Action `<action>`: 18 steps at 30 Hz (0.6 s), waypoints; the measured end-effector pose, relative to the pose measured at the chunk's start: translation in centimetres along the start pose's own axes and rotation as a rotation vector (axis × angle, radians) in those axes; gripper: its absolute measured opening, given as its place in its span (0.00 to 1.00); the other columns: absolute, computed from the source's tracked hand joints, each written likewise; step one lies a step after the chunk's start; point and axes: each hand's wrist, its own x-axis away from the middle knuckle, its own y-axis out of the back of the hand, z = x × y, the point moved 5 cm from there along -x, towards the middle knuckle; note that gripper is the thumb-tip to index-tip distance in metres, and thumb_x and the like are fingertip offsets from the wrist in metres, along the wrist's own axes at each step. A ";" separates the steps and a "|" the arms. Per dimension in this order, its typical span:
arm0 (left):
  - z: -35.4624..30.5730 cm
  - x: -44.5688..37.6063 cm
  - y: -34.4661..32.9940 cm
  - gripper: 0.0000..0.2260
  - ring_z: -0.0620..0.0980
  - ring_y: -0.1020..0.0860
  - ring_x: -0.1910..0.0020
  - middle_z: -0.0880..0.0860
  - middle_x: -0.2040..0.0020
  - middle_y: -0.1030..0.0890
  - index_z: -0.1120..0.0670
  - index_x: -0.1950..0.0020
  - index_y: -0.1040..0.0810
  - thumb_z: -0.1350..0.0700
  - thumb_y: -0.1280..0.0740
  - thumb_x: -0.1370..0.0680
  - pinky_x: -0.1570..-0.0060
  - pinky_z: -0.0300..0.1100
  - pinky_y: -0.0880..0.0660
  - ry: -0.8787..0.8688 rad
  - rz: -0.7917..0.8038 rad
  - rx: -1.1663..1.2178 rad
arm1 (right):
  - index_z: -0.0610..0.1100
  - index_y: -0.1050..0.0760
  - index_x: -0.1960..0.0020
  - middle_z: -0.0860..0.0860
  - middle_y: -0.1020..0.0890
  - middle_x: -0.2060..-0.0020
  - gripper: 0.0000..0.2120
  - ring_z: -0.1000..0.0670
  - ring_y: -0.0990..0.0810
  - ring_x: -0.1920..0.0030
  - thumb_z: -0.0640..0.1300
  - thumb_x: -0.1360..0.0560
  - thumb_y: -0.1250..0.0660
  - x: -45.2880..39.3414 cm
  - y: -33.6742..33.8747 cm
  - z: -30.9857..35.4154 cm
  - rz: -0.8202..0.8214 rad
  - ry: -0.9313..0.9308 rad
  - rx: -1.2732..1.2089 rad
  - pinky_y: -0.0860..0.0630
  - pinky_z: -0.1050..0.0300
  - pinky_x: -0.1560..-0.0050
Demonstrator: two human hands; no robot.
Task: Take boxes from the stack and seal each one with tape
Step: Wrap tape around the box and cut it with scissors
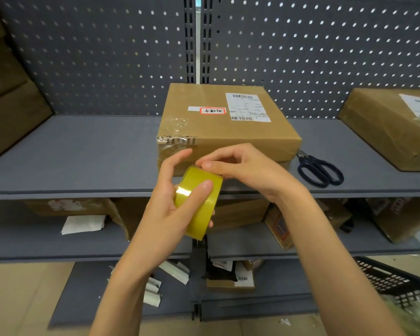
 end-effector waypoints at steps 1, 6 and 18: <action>0.1 0.0 0.1 0.27 0.46 0.19 0.65 0.43 0.57 0.17 0.43 0.31 0.36 0.51 0.34 0.28 0.68 0.36 0.24 0.002 -0.004 0.002 | 0.41 0.19 0.45 0.53 0.16 0.55 0.09 0.60 0.19 0.54 0.39 0.23 0.34 -0.2 0.0 -0.1 -0.018 0.016 -0.003 0.25 0.68 0.54; 0.5 -0.2 0.4 0.26 0.45 0.19 0.65 0.53 0.55 0.18 0.46 0.31 0.34 0.51 0.34 0.29 0.69 0.33 0.25 0.016 -0.031 0.022 | 0.42 0.18 0.49 0.51 0.16 0.57 0.07 0.57 0.19 0.55 0.38 0.24 0.33 -0.5 0.0 0.2 -0.119 0.101 -0.032 0.24 0.67 0.52; 0.8 -0.8 0.8 0.26 0.43 0.18 0.66 0.50 0.54 0.19 0.48 0.29 0.34 0.56 0.34 0.26 0.69 0.31 0.25 0.009 -0.061 -0.012 | 0.47 0.20 0.51 0.49 0.17 0.56 0.06 0.49 0.19 0.54 0.37 0.24 0.32 -0.9 -0.2 0.8 -0.228 0.296 0.098 0.24 0.54 0.49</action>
